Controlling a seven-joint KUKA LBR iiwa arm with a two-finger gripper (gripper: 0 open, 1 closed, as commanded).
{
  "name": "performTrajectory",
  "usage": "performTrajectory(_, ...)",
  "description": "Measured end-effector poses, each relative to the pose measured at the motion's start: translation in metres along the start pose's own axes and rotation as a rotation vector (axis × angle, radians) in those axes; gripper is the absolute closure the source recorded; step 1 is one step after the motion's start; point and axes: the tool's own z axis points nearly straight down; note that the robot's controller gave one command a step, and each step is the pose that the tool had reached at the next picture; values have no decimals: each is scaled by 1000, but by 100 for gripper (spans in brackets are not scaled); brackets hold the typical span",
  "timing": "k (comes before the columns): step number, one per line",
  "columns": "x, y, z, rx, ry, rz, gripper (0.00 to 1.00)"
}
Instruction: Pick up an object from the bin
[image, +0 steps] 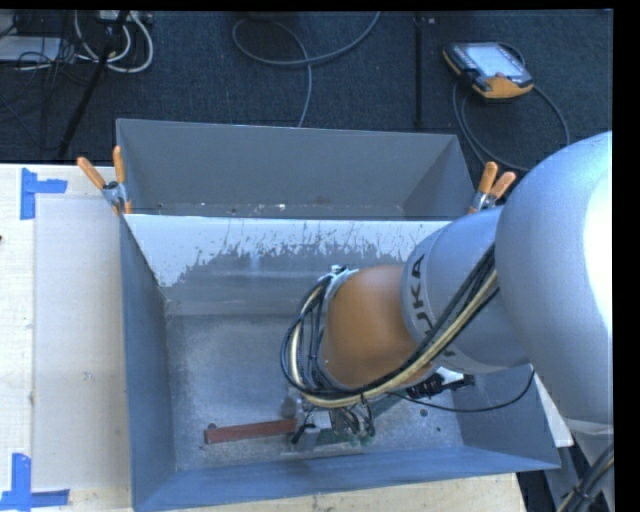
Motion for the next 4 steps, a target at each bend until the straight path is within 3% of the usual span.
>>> performTrajectory(4, 0, -1, -28, 1, -1, 2, 100)
